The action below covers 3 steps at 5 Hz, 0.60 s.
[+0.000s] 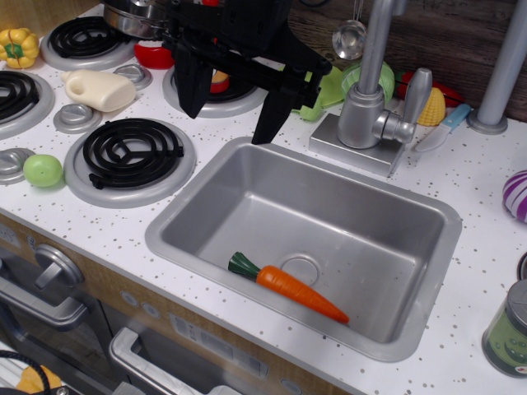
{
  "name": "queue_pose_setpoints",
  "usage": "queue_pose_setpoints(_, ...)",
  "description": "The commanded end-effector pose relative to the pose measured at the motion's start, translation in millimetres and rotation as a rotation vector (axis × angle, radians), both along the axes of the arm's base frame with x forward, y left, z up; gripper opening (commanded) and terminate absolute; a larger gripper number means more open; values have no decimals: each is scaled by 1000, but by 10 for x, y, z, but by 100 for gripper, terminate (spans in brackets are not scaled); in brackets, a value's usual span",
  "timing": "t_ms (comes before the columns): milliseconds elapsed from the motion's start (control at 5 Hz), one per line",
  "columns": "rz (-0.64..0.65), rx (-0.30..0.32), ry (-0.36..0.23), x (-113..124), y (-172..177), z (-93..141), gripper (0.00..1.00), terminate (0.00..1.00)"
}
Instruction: Put red bottle in sink
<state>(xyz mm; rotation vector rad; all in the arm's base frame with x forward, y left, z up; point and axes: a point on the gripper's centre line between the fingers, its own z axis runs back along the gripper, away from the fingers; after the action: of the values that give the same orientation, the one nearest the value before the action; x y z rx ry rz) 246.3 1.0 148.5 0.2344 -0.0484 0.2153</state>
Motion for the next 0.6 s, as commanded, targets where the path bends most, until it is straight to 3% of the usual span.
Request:
queue_pose_setpoints(0, 0, 0, 0, 0, 0, 0, 100, 0)
queue_pose_setpoints(200, 33, 50, -176, 180, 239, 13, 100, 0)
queue_pose_setpoints(400, -24, 62, -295, 427, 423, 84, 100, 0)
